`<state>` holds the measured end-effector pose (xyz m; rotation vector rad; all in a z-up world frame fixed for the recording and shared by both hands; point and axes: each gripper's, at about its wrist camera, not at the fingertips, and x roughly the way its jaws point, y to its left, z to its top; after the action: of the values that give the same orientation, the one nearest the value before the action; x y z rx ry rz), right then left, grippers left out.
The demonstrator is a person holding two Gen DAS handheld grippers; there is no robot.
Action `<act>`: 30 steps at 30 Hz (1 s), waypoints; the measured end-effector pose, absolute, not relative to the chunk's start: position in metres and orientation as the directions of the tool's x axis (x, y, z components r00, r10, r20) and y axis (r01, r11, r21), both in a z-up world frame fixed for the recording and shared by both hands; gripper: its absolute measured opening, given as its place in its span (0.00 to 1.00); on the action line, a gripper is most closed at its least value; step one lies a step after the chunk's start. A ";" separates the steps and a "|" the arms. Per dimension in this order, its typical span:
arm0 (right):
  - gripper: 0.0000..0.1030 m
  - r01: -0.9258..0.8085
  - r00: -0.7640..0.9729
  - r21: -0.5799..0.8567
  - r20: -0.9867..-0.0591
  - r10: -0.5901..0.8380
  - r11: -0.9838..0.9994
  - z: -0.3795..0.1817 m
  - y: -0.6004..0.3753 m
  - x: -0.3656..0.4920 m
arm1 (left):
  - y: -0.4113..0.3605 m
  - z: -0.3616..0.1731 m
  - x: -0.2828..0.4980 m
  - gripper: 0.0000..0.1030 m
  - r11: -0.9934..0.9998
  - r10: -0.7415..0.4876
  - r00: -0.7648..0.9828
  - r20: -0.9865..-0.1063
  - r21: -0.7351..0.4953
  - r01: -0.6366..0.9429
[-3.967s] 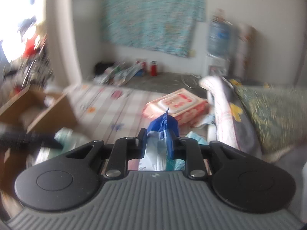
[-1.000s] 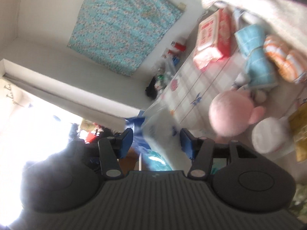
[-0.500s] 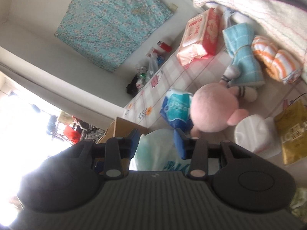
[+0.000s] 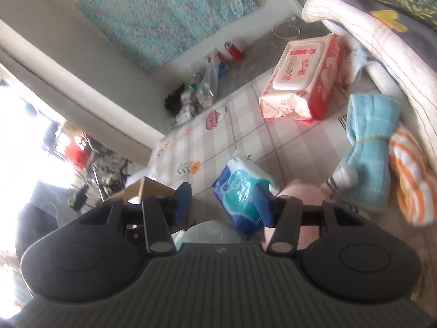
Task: Organize soft objects
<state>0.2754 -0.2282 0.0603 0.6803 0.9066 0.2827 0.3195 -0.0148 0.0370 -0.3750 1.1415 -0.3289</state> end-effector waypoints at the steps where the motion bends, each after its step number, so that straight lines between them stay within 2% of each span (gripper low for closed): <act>1: 0.49 0.052 0.579 0.642 -0.644 0.500 0.765 0.056 -0.226 0.288 | -0.019 0.032 0.329 0.49 0.899 -0.423 0.368 -0.828 -0.435 0.055; 6: 0.49 0.040 0.476 0.595 -0.718 0.508 0.803 0.030 -0.214 0.346 | -0.033 -0.001 0.371 0.49 0.927 -0.359 0.276 -0.892 -0.375 -0.006; 12: 0.49 0.105 0.392 0.596 -0.760 0.518 0.796 -0.014 -0.214 0.393 | -0.036 -0.031 0.395 0.49 0.924 -0.359 0.188 -0.914 -0.377 -0.068; 16: 0.49 0.136 0.374 0.623 -0.752 0.542 0.770 -0.034 -0.215 0.406 | -0.035 -0.040 0.404 0.55 0.908 -0.389 0.175 -0.904 -0.408 -0.091; 23: 0.45 0.169 0.313 0.681 -0.723 0.616 0.713 -0.062 -0.205 0.416 | -0.036 -0.042 0.414 0.55 0.896 -0.408 0.181 -0.895 -0.430 -0.108; 30: 0.39 0.200 0.331 0.727 -0.681 0.653 0.657 -0.063 -0.205 0.412 | -0.046 -0.027 0.412 0.52 0.921 -0.364 0.247 -0.898 -0.386 -0.045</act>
<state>0.4117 -0.2049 -0.0631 0.8461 1.2298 0.3475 0.4125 -0.0464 -0.0268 -0.3669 1.3114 -0.2242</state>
